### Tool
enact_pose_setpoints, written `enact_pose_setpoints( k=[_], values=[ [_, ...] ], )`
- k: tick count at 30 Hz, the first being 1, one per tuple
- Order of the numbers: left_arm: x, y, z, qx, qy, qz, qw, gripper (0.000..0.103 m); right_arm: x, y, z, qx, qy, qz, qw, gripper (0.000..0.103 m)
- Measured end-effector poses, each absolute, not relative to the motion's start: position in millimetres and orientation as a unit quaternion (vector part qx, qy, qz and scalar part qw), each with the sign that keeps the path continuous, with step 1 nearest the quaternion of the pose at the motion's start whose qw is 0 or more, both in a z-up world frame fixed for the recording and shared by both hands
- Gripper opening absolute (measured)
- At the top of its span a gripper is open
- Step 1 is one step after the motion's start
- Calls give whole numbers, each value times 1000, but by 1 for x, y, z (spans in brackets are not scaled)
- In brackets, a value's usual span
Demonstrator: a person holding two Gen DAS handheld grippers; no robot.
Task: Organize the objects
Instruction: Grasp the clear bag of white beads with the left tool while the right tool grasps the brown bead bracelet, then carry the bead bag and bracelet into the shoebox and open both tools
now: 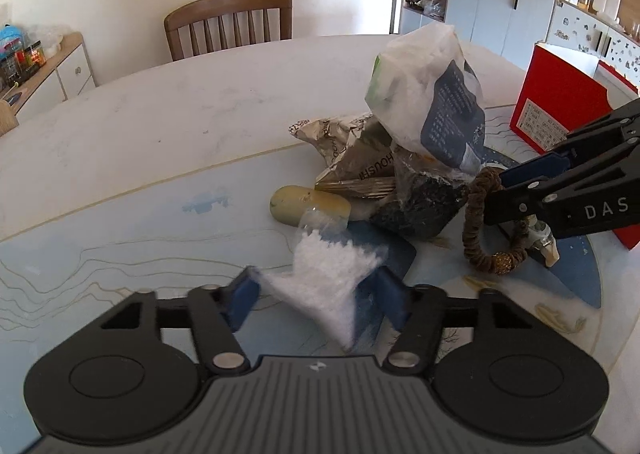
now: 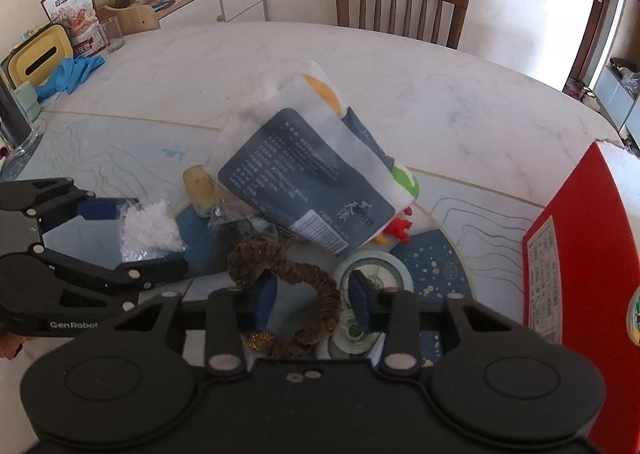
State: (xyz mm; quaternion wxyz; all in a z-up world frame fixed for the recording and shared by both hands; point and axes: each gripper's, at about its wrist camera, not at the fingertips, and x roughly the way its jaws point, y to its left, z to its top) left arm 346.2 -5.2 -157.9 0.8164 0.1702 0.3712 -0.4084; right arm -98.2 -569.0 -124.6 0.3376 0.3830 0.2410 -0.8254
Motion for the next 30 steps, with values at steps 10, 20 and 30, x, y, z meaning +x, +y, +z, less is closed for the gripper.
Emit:
enact_pose_setpoints(
  k=[10, 20, 30],
  values=[
    [332, -13, -153, 194, 358, -409, 816, 23, -92, -562, -117, 382, 228, -828, 343, 12],
    [316, -8, -141, 200, 340, -405, 825, 14, -75, -542, -96, 370, 195, -839, 349, 7],
    [295, 2, -112, 175, 336, -404, 832, 14, -61, -511, -62, 362, 157, -847, 357, 7]
  ],
)
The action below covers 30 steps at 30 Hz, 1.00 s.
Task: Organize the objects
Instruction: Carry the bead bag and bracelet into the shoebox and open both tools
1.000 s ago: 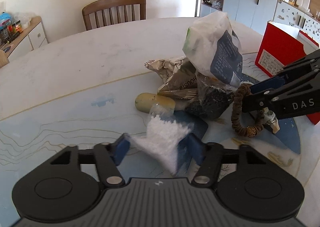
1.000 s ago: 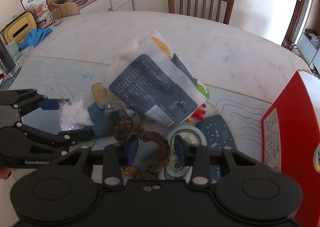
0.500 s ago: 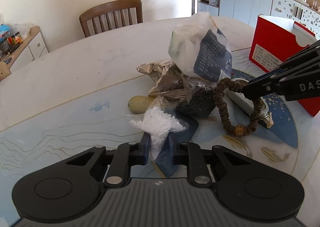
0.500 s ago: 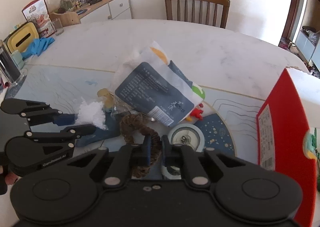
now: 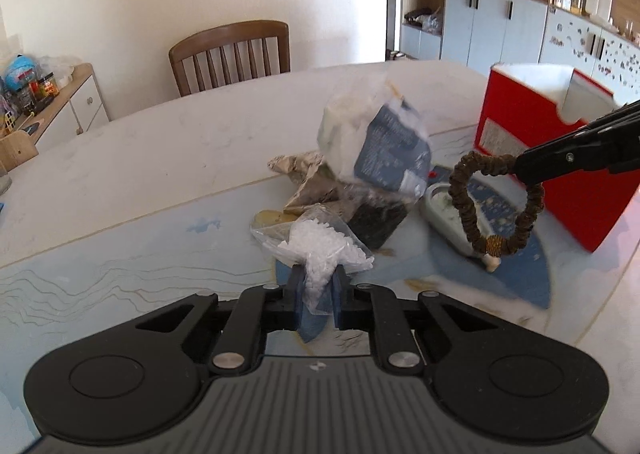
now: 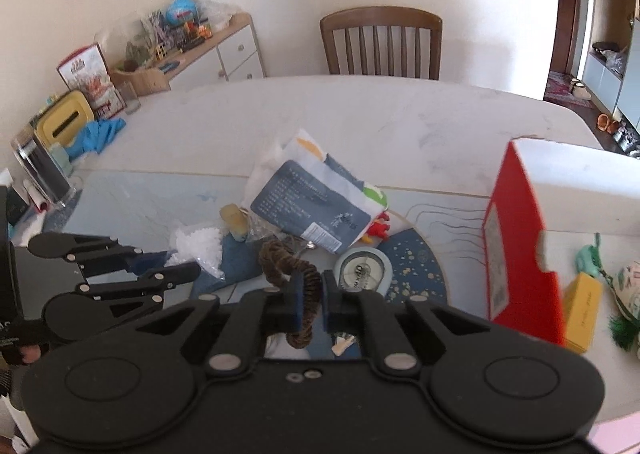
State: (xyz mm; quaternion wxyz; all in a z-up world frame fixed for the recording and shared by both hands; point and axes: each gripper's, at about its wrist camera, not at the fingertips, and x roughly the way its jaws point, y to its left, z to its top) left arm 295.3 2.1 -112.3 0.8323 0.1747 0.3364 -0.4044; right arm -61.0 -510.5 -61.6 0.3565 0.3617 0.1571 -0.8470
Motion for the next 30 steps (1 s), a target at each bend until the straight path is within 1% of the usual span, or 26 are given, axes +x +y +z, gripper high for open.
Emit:
enact_pose_setpoints(
  k=[10, 20, 30],
  values=[
    [262, -11, -61, 150, 316, -437, 829, 13, -57, -469, -14, 345, 128, -858, 358, 7],
    [228, -65, -26, 146, 287, -474, 819, 14, -80, -417, 29, 316, 96, -878, 346, 7],
    [208, -133, -11, 155, 275, -495, 810, 14, -113, -362, 54, 293, 96, -896, 319, 7]
  ],
)
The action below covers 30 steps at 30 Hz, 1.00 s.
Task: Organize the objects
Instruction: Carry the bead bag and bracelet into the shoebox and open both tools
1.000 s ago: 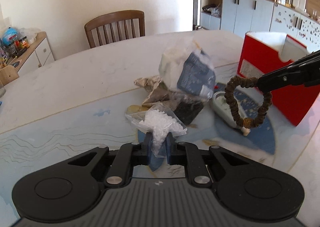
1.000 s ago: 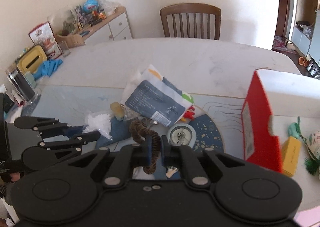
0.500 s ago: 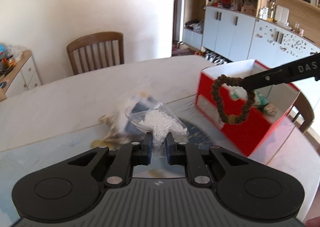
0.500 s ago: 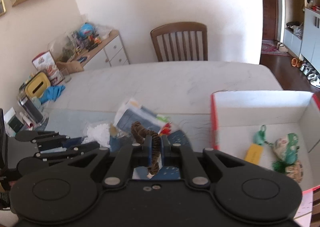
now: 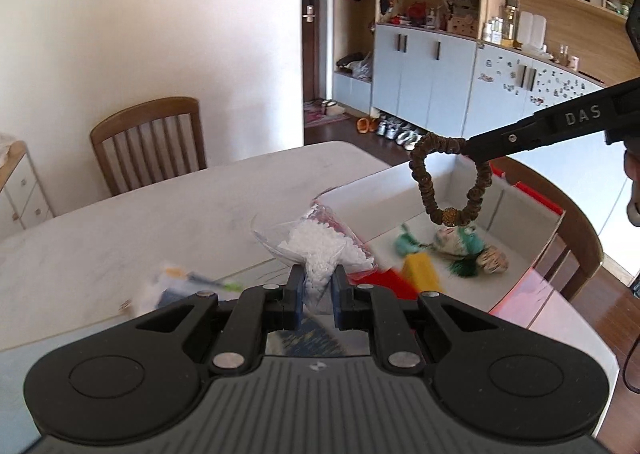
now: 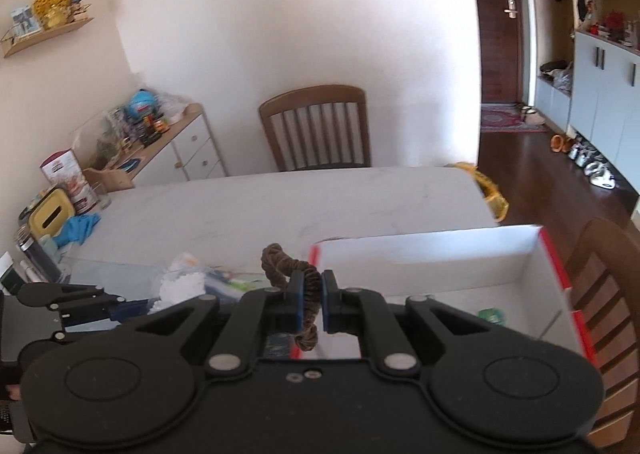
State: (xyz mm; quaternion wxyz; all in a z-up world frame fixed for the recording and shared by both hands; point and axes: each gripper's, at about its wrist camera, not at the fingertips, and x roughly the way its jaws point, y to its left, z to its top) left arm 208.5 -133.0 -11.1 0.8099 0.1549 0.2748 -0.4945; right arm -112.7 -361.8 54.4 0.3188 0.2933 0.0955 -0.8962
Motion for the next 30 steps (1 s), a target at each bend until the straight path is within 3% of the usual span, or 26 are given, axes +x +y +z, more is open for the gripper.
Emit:
enact_pose_setpoints(
  k=[11, 30],
  values=[
    [167, -212, -13, 186, 269, -523, 787, 14, -149, -307, 52, 304, 93, -901, 296, 7],
    [181, -313, -58, 236, 348, -463, 780, 14, -176, -285, -1, 393, 126, -851, 324, 7]
  ],
)
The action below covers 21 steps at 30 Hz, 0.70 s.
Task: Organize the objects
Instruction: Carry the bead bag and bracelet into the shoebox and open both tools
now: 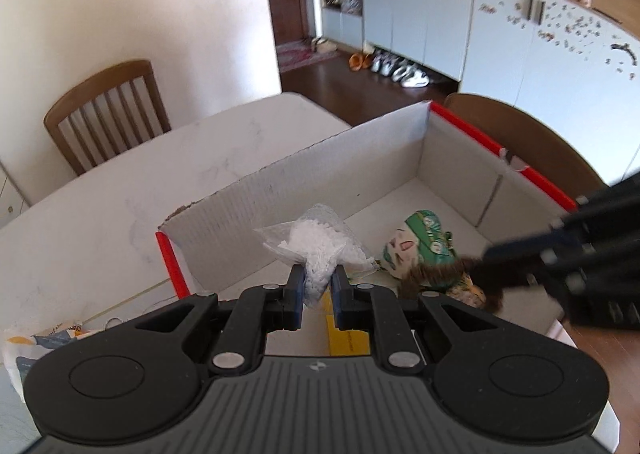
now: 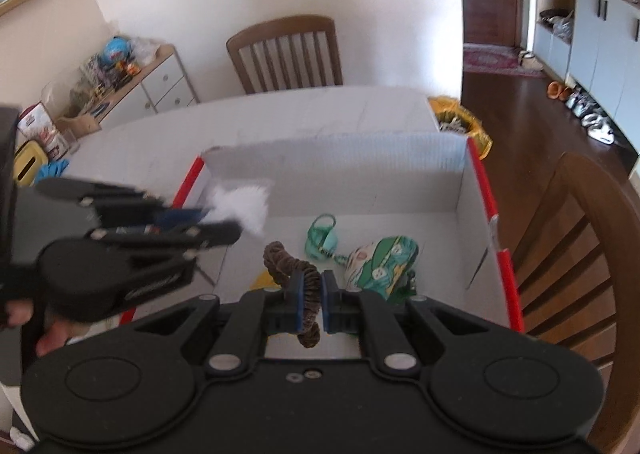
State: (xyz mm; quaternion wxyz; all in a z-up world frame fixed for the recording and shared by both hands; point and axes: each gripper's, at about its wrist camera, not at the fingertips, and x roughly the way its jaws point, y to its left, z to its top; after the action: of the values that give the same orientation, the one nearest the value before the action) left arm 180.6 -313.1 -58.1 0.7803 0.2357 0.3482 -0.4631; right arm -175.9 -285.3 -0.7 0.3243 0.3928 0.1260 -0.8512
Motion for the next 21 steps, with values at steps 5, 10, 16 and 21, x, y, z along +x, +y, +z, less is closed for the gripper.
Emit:
enact_pose_setpoints(
  k=[5, 10, 16, 21],
  values=[
    [190, -337, -68, 247, 370, -446, 777, 14, -181, -291, -11, 411, 147, -835, 334, 7],
    [201, -354, -83, 262, 400, -424, 769, 14, -193, -295, -27, 423, 169, -828, 326, 7],
    [213, -366, -95, 265, 437, -407, 757, 14, -203, -299, -43, 427, 201, -824, 314, 7],
    [213, -371, -101, 286, 444, -404, 747, 14, -210, -299, -47, 432, 206, -820, 315, 7]
  ],
)
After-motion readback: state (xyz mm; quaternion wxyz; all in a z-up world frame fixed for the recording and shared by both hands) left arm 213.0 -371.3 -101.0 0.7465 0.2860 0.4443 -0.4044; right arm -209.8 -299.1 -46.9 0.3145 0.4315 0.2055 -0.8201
